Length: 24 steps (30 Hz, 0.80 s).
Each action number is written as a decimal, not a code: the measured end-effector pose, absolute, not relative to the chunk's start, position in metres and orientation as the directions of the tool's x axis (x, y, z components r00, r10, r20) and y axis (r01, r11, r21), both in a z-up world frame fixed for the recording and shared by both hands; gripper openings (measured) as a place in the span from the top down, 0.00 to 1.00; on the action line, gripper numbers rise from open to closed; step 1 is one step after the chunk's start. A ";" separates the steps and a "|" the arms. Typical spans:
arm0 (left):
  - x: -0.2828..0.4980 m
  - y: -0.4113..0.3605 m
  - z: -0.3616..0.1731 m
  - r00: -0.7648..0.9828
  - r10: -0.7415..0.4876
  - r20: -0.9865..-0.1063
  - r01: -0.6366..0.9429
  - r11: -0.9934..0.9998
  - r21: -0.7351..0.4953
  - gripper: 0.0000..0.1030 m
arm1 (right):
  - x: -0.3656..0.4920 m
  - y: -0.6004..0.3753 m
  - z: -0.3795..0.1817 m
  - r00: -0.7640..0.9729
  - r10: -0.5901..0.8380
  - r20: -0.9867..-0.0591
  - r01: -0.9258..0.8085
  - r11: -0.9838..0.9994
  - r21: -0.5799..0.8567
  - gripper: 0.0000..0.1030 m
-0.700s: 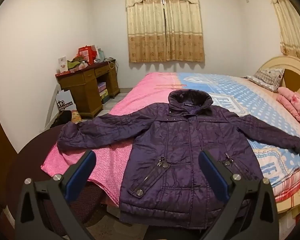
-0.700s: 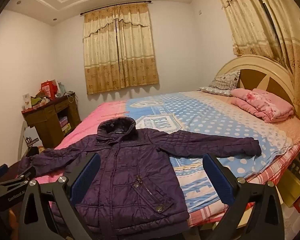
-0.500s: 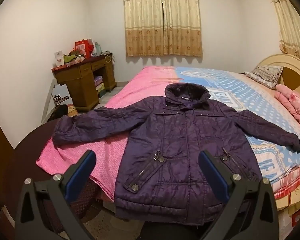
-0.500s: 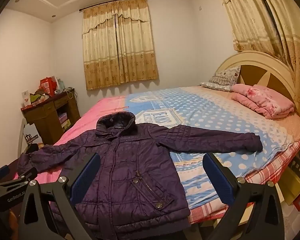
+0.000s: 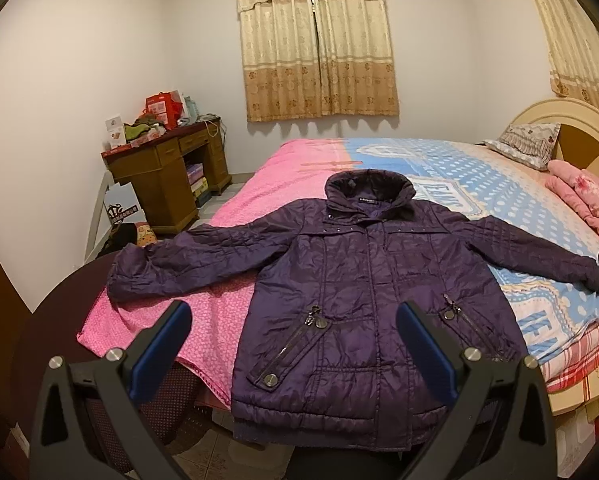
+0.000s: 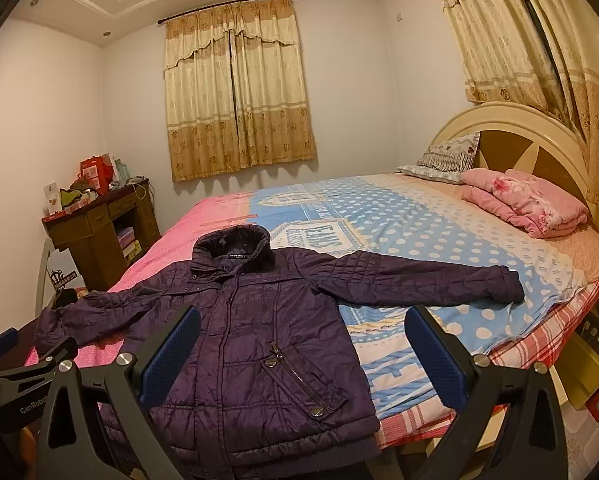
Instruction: Fold large clothes
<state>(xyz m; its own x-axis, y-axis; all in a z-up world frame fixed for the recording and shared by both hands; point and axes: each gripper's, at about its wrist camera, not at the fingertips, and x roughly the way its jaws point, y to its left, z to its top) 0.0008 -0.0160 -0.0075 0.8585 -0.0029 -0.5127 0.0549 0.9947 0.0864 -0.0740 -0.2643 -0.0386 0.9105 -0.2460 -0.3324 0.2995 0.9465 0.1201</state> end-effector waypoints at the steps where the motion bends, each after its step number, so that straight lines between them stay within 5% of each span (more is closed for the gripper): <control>1: 0.001 -0.015 -0.008 0.858 -0.005 -0.513 0.057 0.995 0.085 0.00 | -0.074 -0.264 -0.038 0.911 -0.246 -0.332 0.299 0.947 0.121 0.01; 24: -0.001 -0.016 -0.006 0.858 -0.008 -0.513 0.063 0.994 0.088 0.00 | -0.075 -0.262 -0.039 0.909 -0.236 -0.342 0.293 0.948 0.123 0.01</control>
